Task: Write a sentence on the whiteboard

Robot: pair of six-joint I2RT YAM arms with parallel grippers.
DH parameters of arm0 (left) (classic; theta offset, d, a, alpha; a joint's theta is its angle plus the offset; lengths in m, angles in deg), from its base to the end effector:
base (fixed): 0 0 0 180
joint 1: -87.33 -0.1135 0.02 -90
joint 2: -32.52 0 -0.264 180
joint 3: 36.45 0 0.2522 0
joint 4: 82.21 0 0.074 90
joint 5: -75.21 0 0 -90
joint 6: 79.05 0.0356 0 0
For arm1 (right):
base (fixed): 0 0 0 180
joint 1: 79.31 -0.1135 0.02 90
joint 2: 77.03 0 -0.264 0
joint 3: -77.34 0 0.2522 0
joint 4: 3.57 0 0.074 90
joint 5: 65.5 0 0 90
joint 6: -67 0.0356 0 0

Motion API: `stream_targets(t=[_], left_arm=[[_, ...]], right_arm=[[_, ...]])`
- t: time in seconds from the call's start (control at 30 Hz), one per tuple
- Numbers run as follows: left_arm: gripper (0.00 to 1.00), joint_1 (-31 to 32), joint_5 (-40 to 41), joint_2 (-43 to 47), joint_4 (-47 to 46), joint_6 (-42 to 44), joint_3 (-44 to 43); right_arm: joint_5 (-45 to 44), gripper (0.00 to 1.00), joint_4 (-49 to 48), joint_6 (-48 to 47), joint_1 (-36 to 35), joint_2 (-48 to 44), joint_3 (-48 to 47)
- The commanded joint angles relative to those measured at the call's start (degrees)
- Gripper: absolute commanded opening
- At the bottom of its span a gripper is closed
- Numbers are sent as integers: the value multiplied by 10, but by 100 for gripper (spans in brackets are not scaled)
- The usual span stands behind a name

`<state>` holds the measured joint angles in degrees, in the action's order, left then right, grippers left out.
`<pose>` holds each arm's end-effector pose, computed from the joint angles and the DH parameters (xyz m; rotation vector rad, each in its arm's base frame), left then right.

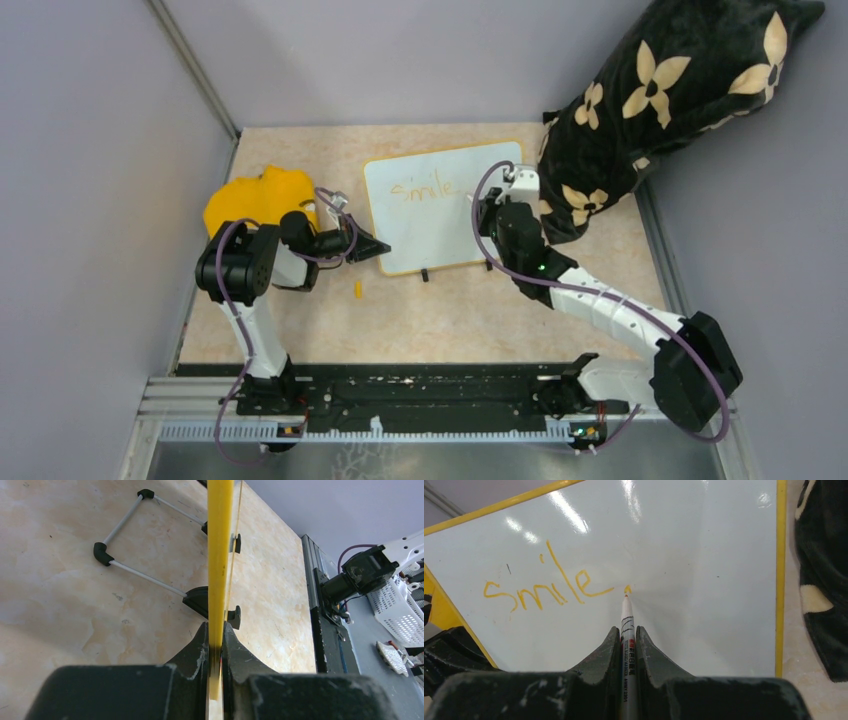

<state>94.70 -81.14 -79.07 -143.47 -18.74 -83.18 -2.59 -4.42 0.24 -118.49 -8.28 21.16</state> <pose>0.3056 -0.0724 0.1251 0.6261 1.6848 -1.4067 0.2226 0.1605 0.2832 0.0963 1.7649 0.3741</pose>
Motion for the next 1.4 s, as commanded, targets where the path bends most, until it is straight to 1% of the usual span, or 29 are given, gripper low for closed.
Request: stream_targets(t=[0.0, 0.17, 0.3, 0.47, 0.57, 0.8, 1.07, 1.37], left_arm=[[0, 0, 15, -17, 25, 20, -3], [0, 0, 15, -16, 25, 21, -3], [0, 0, 16, -16, 25, 21, -3], [0, 0, 17, -16, 25, 21, -3], [0, 0, 16, -16, 26, 21, -3], [0, 0, 16, -17, 26, 20, -3], [0, 0, 16, -17, 26, 19, -4], [0, 0, 16, -18, 26, 19, -4]], right_arm=[[1, 0, 13, 6, 7, -61, -14], [-16, 0, 30, -3, 8, -102, -30], [-26, 0, 33, -11, 15, -107, -39], [-18, 0, 25, 7, 33, -90, -43], [-19, 0, 5, 8, 33, -67, -49], [-30, 0, -6, 4, 35, -28, -67], [-46, 0, -2, 5, 42, -9, -73], [-44, 0, 5, 4, 46, 9, -82]])
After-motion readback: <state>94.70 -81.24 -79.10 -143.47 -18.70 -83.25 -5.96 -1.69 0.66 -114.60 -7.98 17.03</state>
